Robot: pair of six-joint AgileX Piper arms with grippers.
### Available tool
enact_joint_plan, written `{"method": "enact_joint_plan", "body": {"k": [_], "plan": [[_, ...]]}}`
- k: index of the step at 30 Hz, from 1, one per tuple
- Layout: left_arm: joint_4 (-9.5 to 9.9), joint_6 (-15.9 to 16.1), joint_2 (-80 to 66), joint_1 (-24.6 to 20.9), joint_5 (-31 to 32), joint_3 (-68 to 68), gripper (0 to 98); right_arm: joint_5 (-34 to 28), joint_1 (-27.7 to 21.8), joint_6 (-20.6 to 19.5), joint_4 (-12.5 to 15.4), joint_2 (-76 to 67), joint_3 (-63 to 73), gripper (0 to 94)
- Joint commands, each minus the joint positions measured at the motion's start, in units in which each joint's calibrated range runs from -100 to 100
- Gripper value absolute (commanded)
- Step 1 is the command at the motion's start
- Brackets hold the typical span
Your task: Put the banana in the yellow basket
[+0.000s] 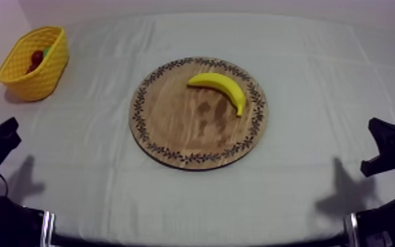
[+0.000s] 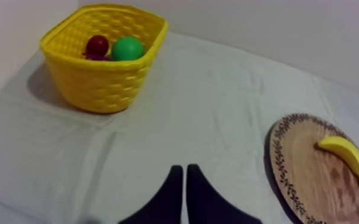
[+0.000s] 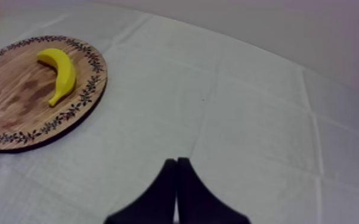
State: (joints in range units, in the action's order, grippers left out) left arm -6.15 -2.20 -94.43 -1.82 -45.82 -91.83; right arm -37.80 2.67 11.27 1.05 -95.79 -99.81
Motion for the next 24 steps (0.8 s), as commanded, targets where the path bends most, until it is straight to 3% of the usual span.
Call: {"method": "enact_joint_plan", "body": {"k": [1,14,24], "plan": [[-0.15,1.95,4.34,0.66,-0.95,4.47,0.0,-0.02,0.00,0.00,0.00,0.03,0.03,0.2],[0.44,8.04,32.95,4.46,-8.95,32.77,0.0,-0.02,0.01,-0.01,0.00,0.03,0.03,0.2],[0.52,13.85,53.02,5.67,-20.76,53.79,0.0,-0.02,0.01,-0.01,0.00,0.03,0.03,0.2]]}}
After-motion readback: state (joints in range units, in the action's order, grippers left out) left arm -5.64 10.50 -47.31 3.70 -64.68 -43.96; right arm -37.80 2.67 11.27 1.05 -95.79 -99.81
